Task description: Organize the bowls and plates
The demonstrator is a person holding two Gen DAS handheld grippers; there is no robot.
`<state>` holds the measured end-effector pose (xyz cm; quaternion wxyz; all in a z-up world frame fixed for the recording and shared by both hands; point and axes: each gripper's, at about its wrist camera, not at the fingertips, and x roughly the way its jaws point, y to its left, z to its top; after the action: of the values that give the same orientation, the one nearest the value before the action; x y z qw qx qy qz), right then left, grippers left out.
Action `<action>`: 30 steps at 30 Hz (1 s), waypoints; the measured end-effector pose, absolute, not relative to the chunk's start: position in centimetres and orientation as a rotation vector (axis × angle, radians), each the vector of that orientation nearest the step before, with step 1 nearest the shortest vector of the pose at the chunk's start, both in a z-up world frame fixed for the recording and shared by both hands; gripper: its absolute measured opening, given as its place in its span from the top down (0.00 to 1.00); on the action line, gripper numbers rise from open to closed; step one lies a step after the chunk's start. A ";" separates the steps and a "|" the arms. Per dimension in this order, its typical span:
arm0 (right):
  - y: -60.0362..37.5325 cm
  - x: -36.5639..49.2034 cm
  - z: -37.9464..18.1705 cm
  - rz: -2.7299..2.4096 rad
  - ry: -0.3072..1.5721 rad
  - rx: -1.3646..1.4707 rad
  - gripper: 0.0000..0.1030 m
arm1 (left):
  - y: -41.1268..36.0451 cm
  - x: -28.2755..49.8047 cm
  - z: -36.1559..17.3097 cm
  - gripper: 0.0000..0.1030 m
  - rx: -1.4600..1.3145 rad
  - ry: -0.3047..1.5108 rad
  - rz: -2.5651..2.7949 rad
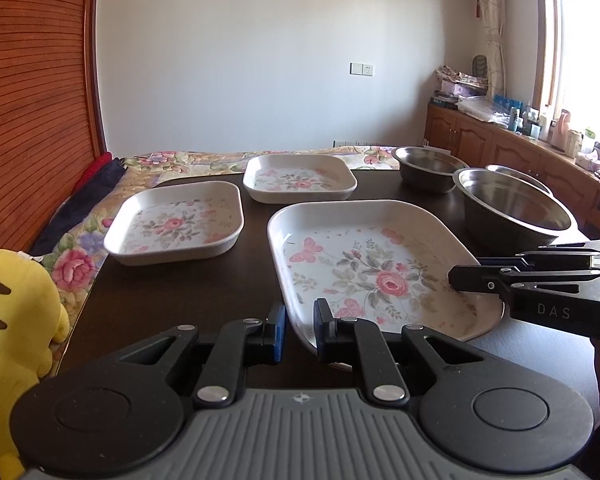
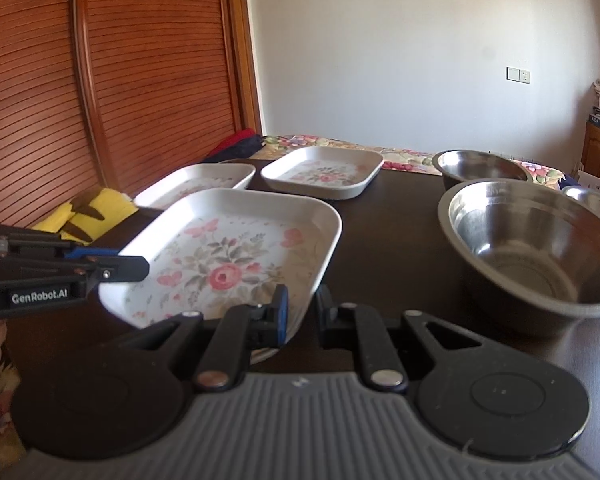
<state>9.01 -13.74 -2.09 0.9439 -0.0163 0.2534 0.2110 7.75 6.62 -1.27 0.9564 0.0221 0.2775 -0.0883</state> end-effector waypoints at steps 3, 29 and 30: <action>-13.7 8.1 -2.2 0.436 0.518 -0.038 0.84 | 6.7 6.7 -1.3 0.85 0.044 0.564 -0.177; -13.1 4.5 -3.3 0.434 0.556 -0.057 0.84 | 7.1 3.8 -3.5 0.85 0.036 0.615 -0.180; -13.1 4.5 -3.4 0.434 0.559 -0.057 0.83 | 7.2 3.9 -3.5 0.85 0.033 0.616 -0.180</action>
<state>4.53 -13.08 -3.37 0.9377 -0.0279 0.2736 0.2125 3.89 7.16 -3.50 0.9488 0.0163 0.3029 -0.0883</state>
